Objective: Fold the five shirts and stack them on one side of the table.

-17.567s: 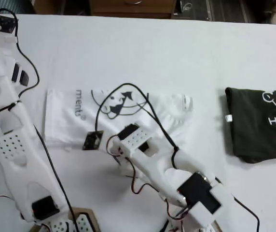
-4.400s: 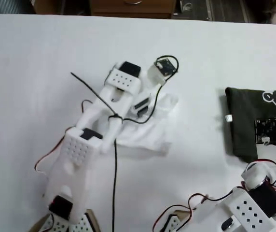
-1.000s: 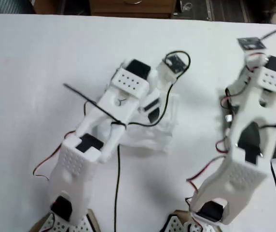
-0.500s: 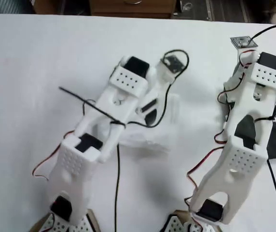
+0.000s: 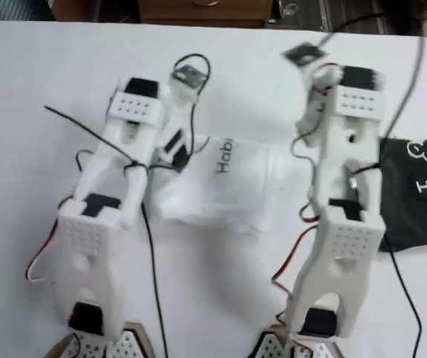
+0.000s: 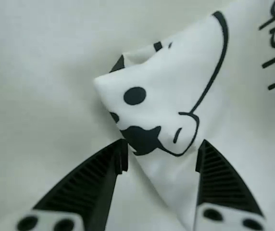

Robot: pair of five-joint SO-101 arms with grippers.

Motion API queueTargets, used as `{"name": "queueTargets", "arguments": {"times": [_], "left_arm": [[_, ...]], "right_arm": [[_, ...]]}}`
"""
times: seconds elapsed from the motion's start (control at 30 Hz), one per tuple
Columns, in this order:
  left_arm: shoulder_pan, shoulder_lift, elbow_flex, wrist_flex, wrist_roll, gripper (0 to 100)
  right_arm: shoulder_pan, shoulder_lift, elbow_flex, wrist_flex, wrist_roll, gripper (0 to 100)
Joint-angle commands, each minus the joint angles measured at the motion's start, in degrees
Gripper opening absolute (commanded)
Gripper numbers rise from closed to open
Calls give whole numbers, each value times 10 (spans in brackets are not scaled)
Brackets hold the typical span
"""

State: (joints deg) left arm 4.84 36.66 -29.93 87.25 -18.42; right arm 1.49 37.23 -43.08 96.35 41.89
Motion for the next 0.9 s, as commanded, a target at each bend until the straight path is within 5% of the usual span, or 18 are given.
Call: {"name": "queueTargets", "arguments": {"times": [0.0,0.5,0.87], "left_arm": [[-6,0,-14,-13,4,253],[-55,61,-46,-101,27,253],[-31,61,-174,8,28,253]], "right_arm": [[-47,-4,-20,2,33,209],[-101,-7,70,1,113,209],[-104,-3,67,-35,124,208]]}}
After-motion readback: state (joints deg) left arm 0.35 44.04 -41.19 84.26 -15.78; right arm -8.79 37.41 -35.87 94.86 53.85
